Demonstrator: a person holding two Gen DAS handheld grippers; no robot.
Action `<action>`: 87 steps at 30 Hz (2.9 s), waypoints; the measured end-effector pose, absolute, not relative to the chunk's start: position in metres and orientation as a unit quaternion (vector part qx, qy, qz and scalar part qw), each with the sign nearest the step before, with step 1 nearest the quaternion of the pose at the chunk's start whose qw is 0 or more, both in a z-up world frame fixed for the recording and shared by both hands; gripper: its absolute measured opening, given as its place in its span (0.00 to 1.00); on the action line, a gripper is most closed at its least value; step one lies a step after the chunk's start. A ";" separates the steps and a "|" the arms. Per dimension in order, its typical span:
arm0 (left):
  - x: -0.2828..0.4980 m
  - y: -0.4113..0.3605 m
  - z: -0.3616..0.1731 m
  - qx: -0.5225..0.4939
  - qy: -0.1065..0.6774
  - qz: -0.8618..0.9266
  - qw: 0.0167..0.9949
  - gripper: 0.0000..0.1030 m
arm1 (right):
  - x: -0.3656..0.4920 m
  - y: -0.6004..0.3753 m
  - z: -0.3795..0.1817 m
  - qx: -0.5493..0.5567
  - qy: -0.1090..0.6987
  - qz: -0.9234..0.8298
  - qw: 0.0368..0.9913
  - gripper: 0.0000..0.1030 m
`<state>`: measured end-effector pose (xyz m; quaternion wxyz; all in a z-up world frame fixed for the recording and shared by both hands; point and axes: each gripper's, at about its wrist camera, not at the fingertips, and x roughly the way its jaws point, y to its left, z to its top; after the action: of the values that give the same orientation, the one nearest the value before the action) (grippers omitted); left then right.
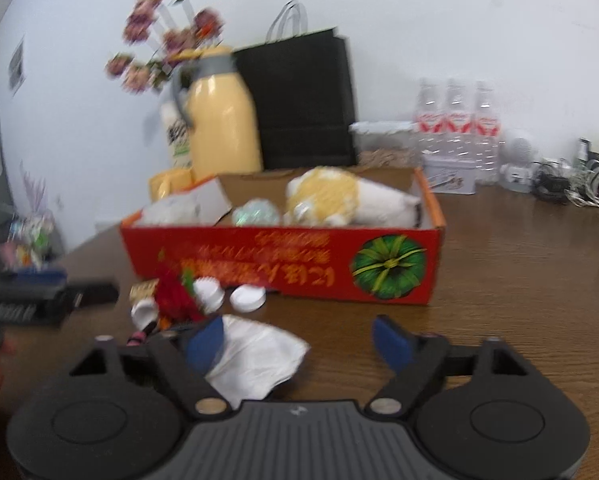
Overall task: Organize objects
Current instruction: 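Move both open grippers back toward the remaining clutter beside the box, then grasp the black braided cable with the left gripper while the right grasps the white cloth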
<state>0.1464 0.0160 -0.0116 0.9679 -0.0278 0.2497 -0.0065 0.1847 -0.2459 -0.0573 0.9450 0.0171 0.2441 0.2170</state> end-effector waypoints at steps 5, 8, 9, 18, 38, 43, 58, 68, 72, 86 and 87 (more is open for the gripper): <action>0.145 -0.014 -0.009 -0.018 0.286 -0.070 0.956 1.00 | 0.186 -0.264 -0.059 0.041 0.245 0.190 0.950 0.82; 0.152 -0.029 -0.013 -0.012 0.315 -0.083 0.945 1.00 | 0.184 -0.272 -0.059 0.051 0.242 0.181 0.952 0.85; 0.156 -0.031 -0.015 -0.013 0.326 -0.082 0.942 1.00 | 0.184 -0.273 -0.060 0.052 0.241 0.179 0.952 0.86; 0.178 -0.034 -0.034 -0.057 0.373 -0.064 0.924 1.00 | 0.187 -0.276 -0.065 0.054 0.252 0.165 0.952 0.87; 0.169 -0.027 -0.034 -0.098 0.356 -0.070 0.927 0.92 | 0.192 -0.276 -0.069 0.057 0.265 0.165 0.948 0.95; 0.158 -0.026 -0.027 -0.086 0.335 -0.071 0.936 0.91 | 0.193 -0.276 -0.070 0.055 0.266 0.166 0.948 0.95; 0.123 0.023 -0.012 -0.059 0.272 0.004 0.960 0.91 | 0.177 -0.240 -0.065 -0.021 0.234 0.219 0.947 0.96; 0.115 0.043 -0.013 -0.070 0.266 0.009 0.961 0.91 | 0.181 -0.185 -0.073 -0.109 0.261 0.269 0.921 1.00; 0.115 0.049 -0.014 -0.073 0.265 0.007 0.962 0.91 | 0.189 -0.167 -0.079 -0.143 0.273 0.257 0.916 1.00; 0.113 0.056 -0.016 -0.082 0.260 -0.009 0.962 0.91 | 0.190 -0.159 -0.079 -0.160 0.265 0.235 0.921 0.88; 0.113 0.056 -0.016 -0.082 0.261 -0.009 0.962 0.91 | 0.188 -0.160 -0.078 -0.157 0.262 0.235 0.923 0.88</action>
<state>0.1134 0.0564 -0.0157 0.9619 -0.0822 0.2607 -0.0089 0.1884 -0.1601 -0.0777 0.9227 -0.1571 0.2618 0.2353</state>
